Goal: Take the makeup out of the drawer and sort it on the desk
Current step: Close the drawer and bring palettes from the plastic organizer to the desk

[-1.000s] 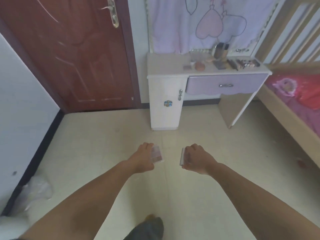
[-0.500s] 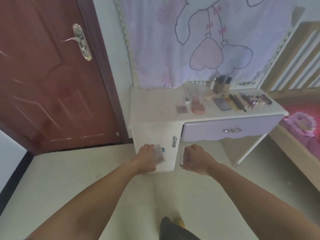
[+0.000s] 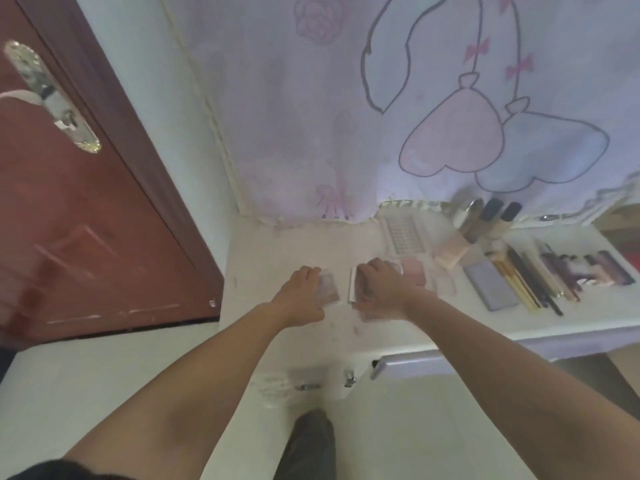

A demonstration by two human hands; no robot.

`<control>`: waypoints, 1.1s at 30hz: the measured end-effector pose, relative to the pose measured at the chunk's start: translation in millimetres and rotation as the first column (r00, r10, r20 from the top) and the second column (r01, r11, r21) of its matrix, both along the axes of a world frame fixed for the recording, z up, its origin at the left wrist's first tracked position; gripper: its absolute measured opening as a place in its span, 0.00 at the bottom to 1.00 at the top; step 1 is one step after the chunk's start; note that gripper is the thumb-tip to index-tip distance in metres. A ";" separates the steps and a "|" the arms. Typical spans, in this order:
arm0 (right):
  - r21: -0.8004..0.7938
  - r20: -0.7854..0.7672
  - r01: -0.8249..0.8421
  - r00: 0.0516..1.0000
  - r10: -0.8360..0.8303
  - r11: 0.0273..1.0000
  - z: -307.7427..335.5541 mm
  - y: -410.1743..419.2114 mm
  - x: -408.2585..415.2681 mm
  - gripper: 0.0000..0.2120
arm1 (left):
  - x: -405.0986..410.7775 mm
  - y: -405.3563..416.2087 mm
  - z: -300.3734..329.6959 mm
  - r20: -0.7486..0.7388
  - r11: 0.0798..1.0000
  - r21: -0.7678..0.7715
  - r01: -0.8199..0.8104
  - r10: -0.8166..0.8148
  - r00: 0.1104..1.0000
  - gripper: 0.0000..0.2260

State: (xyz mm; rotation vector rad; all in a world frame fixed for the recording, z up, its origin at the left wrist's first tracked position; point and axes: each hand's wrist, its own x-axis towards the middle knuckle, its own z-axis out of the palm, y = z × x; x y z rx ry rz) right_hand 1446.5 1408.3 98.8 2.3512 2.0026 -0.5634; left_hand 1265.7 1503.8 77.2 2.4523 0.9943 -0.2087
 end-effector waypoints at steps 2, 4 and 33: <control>-0.014 -0.030 0.024 0.999 -0.025 1.000 -4.1 40.4 20.7 0.27 | 26.8 40.5 -4.7 -0.014 0.999 0.012 0.033 -0.033 0.999 0.35; -0.038 -0.021 0.017 1.000 -0.018 0.999 -4.9 78.8 42.1 0.25 | 50.7 79.5 -11.2 -0.029 0.997 0.037 0.068 -0.067 0.997 0.35; 0.117 0.272 0.475 0.829 -0.488 0.872 20.1 4.1 109.7 0.25 | 199.5 82.1 20.0 0.135 0.854 0.278 0.439 -0.487 0.863 0.29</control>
